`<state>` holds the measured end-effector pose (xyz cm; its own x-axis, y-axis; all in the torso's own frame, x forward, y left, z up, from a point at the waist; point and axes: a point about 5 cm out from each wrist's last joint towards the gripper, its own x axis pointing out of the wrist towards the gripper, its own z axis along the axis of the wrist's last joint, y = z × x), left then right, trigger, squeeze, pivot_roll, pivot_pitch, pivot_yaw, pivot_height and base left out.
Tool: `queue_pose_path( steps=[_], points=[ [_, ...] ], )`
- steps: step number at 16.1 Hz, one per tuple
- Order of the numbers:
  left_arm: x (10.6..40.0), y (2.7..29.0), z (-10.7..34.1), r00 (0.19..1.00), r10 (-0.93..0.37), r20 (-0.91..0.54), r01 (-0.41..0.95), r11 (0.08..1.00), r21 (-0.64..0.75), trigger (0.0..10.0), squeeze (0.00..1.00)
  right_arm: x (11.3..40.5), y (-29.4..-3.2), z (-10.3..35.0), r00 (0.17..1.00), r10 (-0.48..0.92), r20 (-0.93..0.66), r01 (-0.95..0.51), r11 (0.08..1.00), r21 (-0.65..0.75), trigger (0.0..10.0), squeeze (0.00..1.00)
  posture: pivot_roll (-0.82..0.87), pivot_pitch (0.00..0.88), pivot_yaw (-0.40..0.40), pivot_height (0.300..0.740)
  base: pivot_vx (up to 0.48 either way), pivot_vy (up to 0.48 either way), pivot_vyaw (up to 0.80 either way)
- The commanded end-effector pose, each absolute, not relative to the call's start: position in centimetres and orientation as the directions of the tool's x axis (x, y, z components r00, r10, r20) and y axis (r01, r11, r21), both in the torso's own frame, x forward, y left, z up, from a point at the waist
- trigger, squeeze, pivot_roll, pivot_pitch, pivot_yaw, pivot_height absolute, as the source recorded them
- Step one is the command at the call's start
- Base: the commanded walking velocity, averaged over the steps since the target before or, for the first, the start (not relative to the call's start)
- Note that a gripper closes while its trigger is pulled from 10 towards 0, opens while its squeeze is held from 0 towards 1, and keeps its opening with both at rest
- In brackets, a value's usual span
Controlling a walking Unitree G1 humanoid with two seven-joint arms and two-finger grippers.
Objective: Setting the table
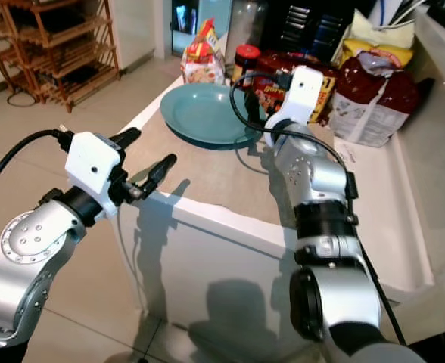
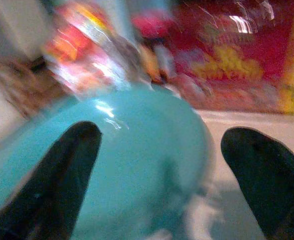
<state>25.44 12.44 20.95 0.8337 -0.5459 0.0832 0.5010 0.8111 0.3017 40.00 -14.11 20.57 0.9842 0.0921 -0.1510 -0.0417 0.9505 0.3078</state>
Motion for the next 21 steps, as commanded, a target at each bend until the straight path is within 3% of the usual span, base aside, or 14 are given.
queue_pose_path(
  steps=[1,2,6,7,8,14,16,21],
  points=[
    [24.8,11.8,21.2,0.803,-0.59,0.085,0.549,0.787,0.281,10.0,0.0,40.6,-15.8,20.7,0.986,-0.007,-0.164,0.051,0.961,0.27,10.0,0.86,0.15,0.021,-0.149,0.74,0.0,0.0,0.0],
    [24.2,11.7,21.2,0.789,-0.609,0.083,0.574,0.778,0.256,10.0,0.0,41.0,-17.0,20.4,0.98,-0.059,-0.19,0.113,0.951,0.289,10.0,0.0,0.16,0.022,-0.157,0.74,0.0,0.0,0.0],
    [23.4,11.4,21.1,0.775,-0.627,0.081,0.598,0.768,0.227,10.0,0.0,41.1,-17.6,19.4,0.967,-0.037,-0.251,0.14,0.902,0.409,10.0,0.0,0.18,0.019,-0.168,0.74,0.0,0.0,0.0],
    [23.4,11.5,21.2,0.782,-0.617,0.089,0.59,0.778,0.217,10.0,0.0,41.0,-17.1,18.7,0.957,0.032,-0.29,0.14,0.821,0.554,10.0,0.0,0.19,0.016,-0.173,0.74,0.0,0.0,0.0],
    [23.4,11.6,21.3,0.783,-0.615,0.088,0.588,0.78,0.216,10.0,0.0,41.0,-16.8,18.3,0.95,0.058,-0.308,0.148,0.782,0.606,10.0,0.0,0.19,0.016,-0.173,0.74,0.0,0.0,0.0],
    [22.6,11.2,21.0,0.757,-0.651,0.051,0.632,0.75,0.196,10.0,0.0,40.6,-15.2,16.0,0.917,0.131,-0.378,0.197,0.675,0.711,10.0,0.0,0.2,0.023,-0.178,0.74,0.0,0.0,0.0],
    [22.7,11.2,21.0,0.763,-0.644,0.047,0.625,0.755,0.201,10.0,0.0,40.4,-13.7,15.6,0.913,0.189,-0.36,0.192,0.582,0.791,10.0,0.0,0.21,0.032,-0.189,0.74,0.0,0.0,0.0],
    [22.9,11.7,21.1,0.795,-0.605,0.042,0.585,0.783,0.21,10.0,0.0,40.6,-13.2,15.9,0.923,0.201,-0.33,0.175,0.543,0.821,10.0,0.0,0.22,0.035,-0.205,0.74,0.0,0.0,0.0]
  ],
)
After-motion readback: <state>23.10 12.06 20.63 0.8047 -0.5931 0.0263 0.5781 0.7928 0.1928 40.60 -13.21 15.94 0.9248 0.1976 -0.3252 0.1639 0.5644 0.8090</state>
